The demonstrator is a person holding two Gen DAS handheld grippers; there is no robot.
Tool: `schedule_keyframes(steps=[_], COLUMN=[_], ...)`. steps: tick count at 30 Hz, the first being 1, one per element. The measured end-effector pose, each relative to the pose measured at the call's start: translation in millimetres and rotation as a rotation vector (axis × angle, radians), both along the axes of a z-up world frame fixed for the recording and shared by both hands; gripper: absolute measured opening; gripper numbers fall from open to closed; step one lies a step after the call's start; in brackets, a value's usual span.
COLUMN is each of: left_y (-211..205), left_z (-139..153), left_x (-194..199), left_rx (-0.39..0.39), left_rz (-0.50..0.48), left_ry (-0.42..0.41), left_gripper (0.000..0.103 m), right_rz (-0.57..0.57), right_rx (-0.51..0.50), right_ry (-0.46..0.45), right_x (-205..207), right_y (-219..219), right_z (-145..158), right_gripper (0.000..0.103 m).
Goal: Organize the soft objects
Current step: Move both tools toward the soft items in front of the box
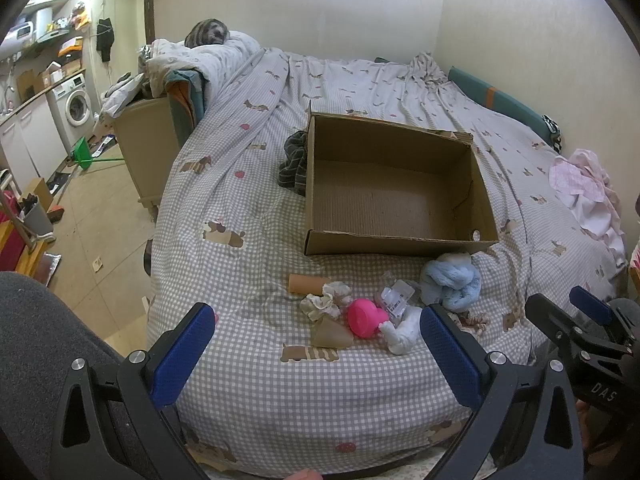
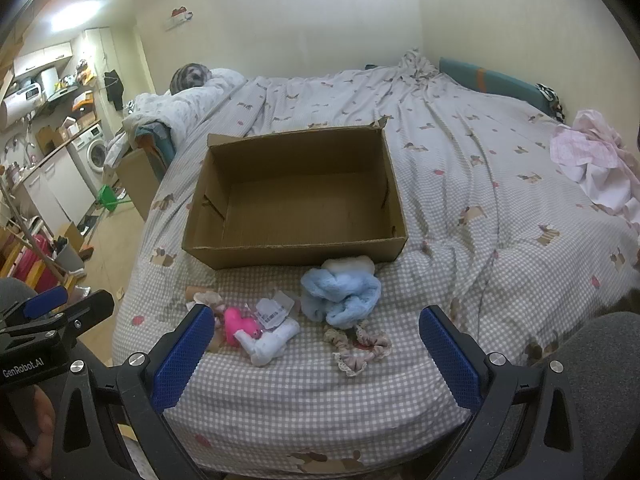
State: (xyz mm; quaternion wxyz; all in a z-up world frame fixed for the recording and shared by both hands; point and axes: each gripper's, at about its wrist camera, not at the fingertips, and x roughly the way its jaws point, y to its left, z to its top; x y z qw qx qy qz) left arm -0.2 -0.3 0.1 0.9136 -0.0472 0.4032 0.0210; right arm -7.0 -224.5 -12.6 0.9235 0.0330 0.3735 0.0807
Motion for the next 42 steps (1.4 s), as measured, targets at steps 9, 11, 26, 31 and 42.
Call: schedule_keyframes(steps=[9,11,26,31,42], left_y=[-1.4,-1.1,1.6,1.0,-1.3], left_z=[-1.1,-0.8,-2.9,-5.6,-2.8], left_x=[0.8,0.7,-2.9,9.7,63.1], left_rx=[0.001,-0.001,0.000,-0.017,-0.028], left_rz=[0.003,0.001,0.001,0.009,-0.023], left_ry=[0.008,0.002,0.002,0.057,0.205], left_gripper=[0.102,0.102,0.102,0.102,0.102], right_rz=[0.004,0.004,0.012,0.020,0.029], right_rx=[-0.003,-0.003,-0.006,0.030,0.055], right_ry=[0.002,0.003,0.015,0.060,0.151], right_x=[-0.5,-0.3,2.1,11.0,53.6], right_y=[0.1,0.4,4.6,-0.9,-20.8], right_z=[0.5,0.3,-2.2,2.3,20.8], right_gripper=[0.103,0.103,0.103,0.103,0.103])
